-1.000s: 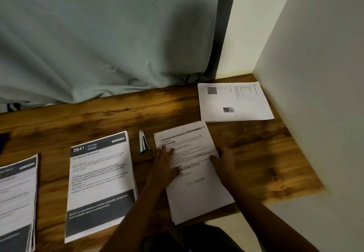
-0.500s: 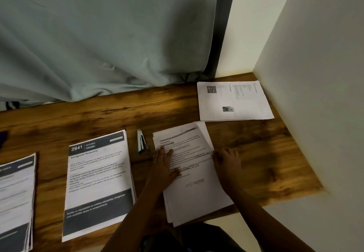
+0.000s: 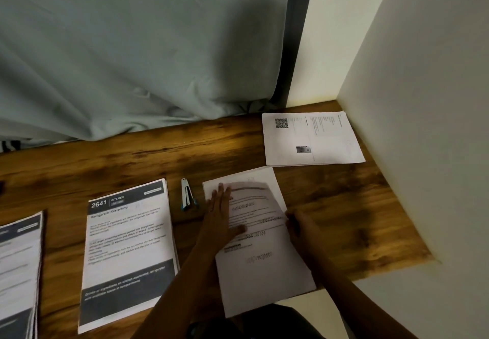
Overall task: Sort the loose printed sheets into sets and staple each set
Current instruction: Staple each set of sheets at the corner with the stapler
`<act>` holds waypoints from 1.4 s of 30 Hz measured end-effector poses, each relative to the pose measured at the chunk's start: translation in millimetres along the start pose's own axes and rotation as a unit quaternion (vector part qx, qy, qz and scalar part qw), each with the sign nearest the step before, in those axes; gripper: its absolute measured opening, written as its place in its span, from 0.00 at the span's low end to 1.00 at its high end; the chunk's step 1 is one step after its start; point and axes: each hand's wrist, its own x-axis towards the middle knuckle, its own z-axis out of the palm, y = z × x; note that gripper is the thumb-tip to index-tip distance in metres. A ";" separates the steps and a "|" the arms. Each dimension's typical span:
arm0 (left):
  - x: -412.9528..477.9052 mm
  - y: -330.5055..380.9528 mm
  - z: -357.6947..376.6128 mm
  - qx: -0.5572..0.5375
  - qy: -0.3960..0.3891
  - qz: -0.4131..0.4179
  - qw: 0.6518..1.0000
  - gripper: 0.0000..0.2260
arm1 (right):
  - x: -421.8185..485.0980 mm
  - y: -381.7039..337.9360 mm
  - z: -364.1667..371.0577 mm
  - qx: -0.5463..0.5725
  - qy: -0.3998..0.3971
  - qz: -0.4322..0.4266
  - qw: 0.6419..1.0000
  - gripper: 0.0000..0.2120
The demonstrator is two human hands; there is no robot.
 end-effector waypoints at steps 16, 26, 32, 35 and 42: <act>23.1 -9.1 -0.5 0.053 -0.115 0.017 0.992 0.63 | 62.9 -33.8 4.7 0.036 0.015 0.082 0.996 0.14; 21.9 -3.7 -3.1 0.014 -0.057 -0.042 0.997 0.57 | 67.4 -28.5 17.6 0.086 0.054 0.139 0.985 0.13; 15.7 -5.6 -5.6 -0.076 -0.040 -0.116 0.989 0.51 | 69.5 -36.7 17.8 -0.135 0.077 0.068 0.985 0.25; 17.0 -7.3 -6.2 -0.123 -0.008 -0.150 0.981 0.49 | 72.4 -52.4 27.1 -0.163 -0.044 -0.085 0.982 0.35; 17.1 -8.5 -8.4 -0.192 0.043 -0.167 0.966 0.41 | 71.7 -43.0 47.7 -0.236 -0.192 -0.155 0.940 0.42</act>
